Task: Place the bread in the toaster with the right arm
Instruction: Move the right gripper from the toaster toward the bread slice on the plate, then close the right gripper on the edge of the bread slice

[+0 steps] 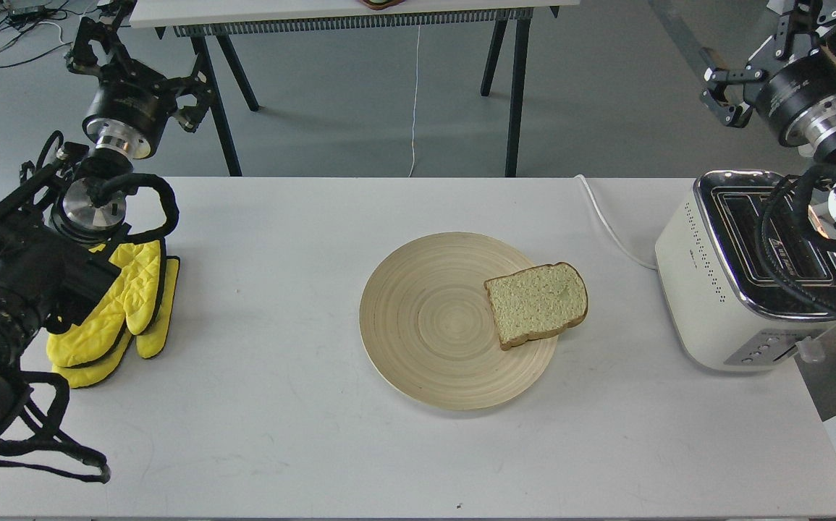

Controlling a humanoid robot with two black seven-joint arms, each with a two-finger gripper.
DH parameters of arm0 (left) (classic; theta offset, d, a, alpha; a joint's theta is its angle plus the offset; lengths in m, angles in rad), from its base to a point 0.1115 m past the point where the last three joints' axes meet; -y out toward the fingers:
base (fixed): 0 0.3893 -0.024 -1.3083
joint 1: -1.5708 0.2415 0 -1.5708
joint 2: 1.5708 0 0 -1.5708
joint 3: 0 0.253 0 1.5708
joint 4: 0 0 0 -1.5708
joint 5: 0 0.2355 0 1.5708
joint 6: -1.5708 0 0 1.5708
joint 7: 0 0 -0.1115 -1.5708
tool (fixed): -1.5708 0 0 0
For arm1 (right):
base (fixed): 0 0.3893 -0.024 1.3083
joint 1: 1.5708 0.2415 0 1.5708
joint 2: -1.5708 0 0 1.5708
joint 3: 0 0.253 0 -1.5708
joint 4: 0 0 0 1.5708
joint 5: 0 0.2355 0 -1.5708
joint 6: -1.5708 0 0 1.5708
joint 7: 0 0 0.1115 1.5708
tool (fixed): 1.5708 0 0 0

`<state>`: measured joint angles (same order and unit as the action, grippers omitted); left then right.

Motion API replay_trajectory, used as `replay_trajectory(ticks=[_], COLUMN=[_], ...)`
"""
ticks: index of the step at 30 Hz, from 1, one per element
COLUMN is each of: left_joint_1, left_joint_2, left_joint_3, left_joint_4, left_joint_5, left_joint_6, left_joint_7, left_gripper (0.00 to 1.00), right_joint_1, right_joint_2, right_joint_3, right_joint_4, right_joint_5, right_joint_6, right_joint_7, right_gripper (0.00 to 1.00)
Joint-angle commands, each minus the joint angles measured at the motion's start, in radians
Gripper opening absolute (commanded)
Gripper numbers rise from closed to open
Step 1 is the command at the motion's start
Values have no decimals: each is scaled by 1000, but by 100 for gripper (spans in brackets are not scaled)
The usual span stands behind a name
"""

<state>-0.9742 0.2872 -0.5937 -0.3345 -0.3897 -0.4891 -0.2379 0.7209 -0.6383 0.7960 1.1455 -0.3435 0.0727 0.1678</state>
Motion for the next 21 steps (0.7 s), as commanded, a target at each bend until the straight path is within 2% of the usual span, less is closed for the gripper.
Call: replay_trajectory(ticks=[1,5,10,16,21], left_joint_1=[0,0,0,0,2], left_joint_2=[0,-2,-2,-3,-2], left_joint_3=[0,2,2,6,8], left_joint_4=[0,0,0,0,0], left_joint_5=[0,0,0,0,0], left_joint_6=[0,0,0,0,0], left_joint_7=[0,0,0,0,0], left_gripper=[100,100,100,100,100], right_joint_1=[-98,-118,-127,-123,-127], right_joint_2=[-9,3,18,58,60], right_joint_3=[-55,-179,-314,-448,-498], right_joint_4=[135,132,123,62,27], right_joint_5=[-311,-477,-525,-554,-552], right_joint_6=[-106,-149,-183,-278,-290], right_joint_7=[-2,1,1,-14,-31], right_gripper=[98,98,92,92,87])
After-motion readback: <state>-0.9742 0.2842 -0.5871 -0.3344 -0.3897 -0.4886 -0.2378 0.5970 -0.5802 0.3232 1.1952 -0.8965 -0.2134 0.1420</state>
